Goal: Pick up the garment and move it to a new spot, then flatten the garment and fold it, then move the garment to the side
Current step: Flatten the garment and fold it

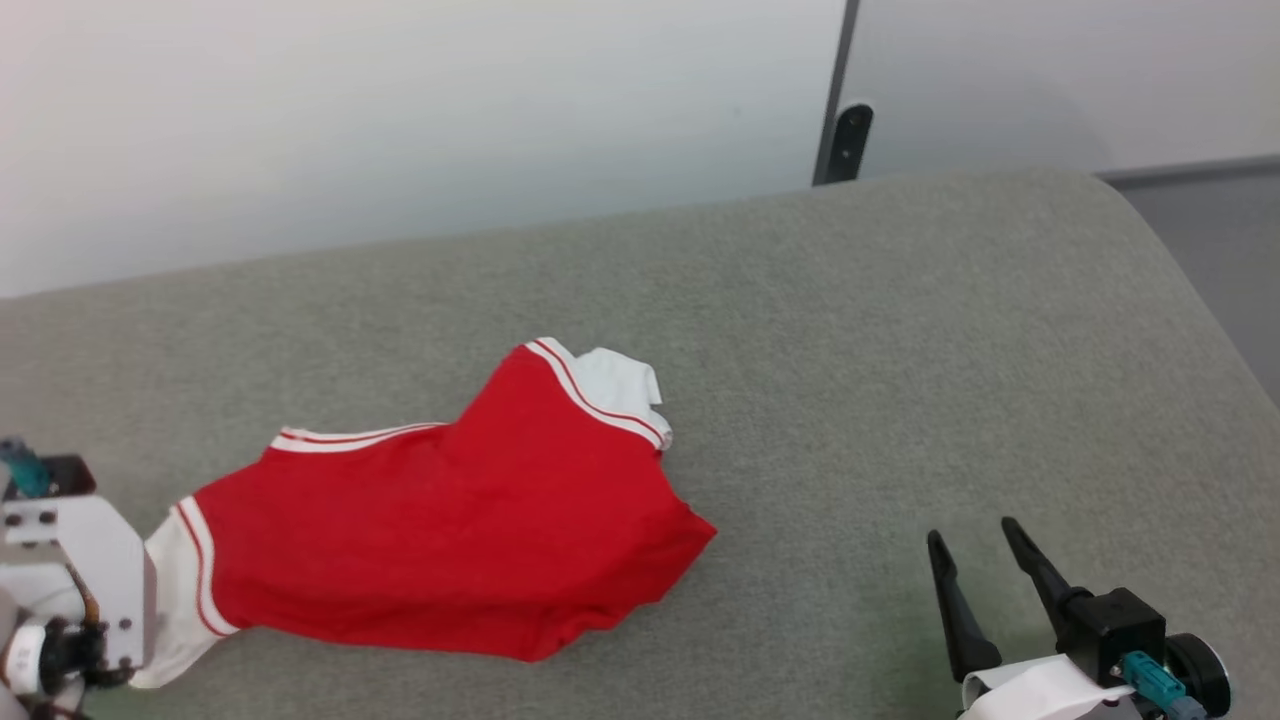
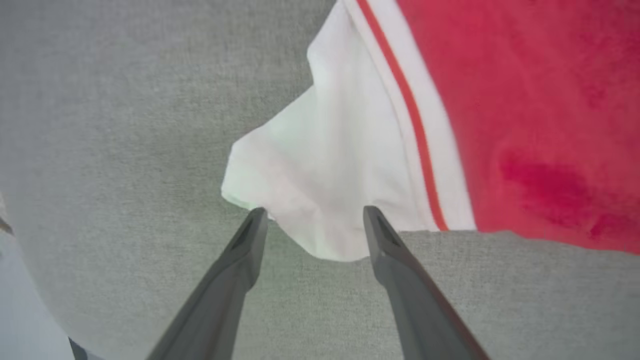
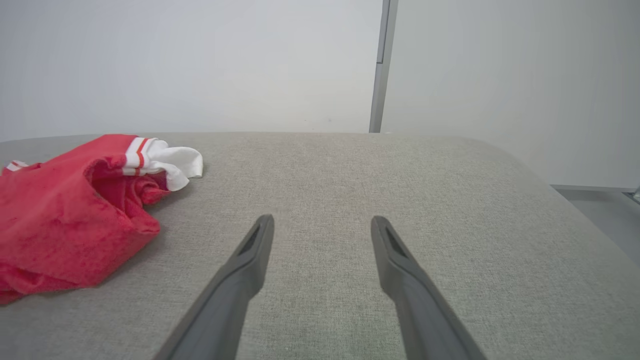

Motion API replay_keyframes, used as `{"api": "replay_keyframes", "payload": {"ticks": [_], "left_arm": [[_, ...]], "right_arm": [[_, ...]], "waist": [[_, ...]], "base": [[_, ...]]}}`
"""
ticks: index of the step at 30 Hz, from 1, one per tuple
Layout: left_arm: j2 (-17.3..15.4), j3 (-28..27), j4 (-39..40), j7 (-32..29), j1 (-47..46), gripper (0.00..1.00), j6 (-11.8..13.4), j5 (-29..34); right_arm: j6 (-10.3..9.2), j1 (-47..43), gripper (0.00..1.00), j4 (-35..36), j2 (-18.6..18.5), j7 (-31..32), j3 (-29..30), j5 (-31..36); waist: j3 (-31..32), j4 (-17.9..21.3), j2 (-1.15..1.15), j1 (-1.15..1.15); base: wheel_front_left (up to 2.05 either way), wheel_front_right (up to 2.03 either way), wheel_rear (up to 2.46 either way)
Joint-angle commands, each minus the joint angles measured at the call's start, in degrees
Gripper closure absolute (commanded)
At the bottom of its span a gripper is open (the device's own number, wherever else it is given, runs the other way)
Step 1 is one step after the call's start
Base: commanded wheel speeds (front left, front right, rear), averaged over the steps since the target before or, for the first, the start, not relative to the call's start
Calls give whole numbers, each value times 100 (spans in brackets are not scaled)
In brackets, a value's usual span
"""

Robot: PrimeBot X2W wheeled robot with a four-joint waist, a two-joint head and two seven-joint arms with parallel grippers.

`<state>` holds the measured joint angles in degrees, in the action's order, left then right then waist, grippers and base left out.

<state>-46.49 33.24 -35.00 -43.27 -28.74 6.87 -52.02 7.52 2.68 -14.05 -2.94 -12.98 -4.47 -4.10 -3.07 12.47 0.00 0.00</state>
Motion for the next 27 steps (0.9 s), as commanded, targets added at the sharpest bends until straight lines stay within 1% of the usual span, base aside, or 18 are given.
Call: {"api": "replay_keyframes", "payload": {"ticks": [1,2,4,6,8,9,12,13,14,15,17,18,20,22,24,25,27], "left_arm": [[-33,-33,103,102,-26,0,38,42],[-31,-76,182,177,-20,0,67,23],[-16,-161,368,424,-4,0,42,0],[2,-204,600,786,28,0,-48,71],[73,-338,749,1166,86,0,-1,19],[105,-355,849,1336,131,0,-24,51],[257,-466,1150,1806,282,0,58,36],[386,-506,1417,2134,411,0,94,44],[459,-525,1565,2323,492,0,62,43],[459,-525,1565,2323,492,0,62,43],[572,-541,1797,2629,669,0,118,65],[633,-518,1934,2779,749,0,76,96],[781,-542,2117,3068,938,0,118,67],[892,-546,2284,3418,1077,0,87,136],[938,-460,2403,3801,1213,0,86,384],[1007,-408,2452,3978,1283,0,20,431],[1171,-411,2469,4348,1408,0,43,491]], "right_arm": [[-6,-95,0,-6,-18,38,-46,-38],[-6,-115,0,-10,-37,79,-61,-56],[-6,-117,0,40,-66,99,-85,-55],[-6,-111,0,81,-100,106,-75,-82],[-6,-126,0,122,-110,73,-58,-95],[-6,-142,0,144,-106,57,-45,-94],[-6,-204,0,219,-99,-5,-30,-101],[-6,-247,0,285,-87,-45,0,-97],[-6,-260,0,321,-81,-79,21,-80],[-6,-260,0,321,-81,-79,21,-80],[-6,-339,0,359,-69,-113,67,-52],[-6,-363,0,369,-58,-123,68,-57],[-6,-379,0,385,-51,-145,81,-63],[-6,-409,0,384,-42,-164,96,-41],[-6,-450,0,376,-35,-173,122,-25],[-6,-459,0,395,-28,-180,128,-24],[-6,-488,0,402,-22,-191,156,-13]], "waist": [[227,-213,0,0],[281,-258,0,0],[354,-347,0,0],[408,-434,0,0],[456,-520,0,0],[479,-560,0,0],[552,-684,0,0],[594,-771,0,0],[615,-815,0,0],[615,-815,0,0],[661,-899,0,0],[680,-933,0,0],[716,-1005,0,0],[747,-1065,0,0],[781,-1120,0,0],[797,-1143,0,0],[830,-1188,0,0]], "base": [[0,0,0],[0,0,0],[0,0,0],[0,0,0],[0,0,0],[0,0,0],[0,0,0],[0,0,0],[0,0,0],[0,0,0],[0,0,0],[0,0,0],[0,0,0],[0,0,0],[0,0,0],[0,0,0],[0,0,0]]}}
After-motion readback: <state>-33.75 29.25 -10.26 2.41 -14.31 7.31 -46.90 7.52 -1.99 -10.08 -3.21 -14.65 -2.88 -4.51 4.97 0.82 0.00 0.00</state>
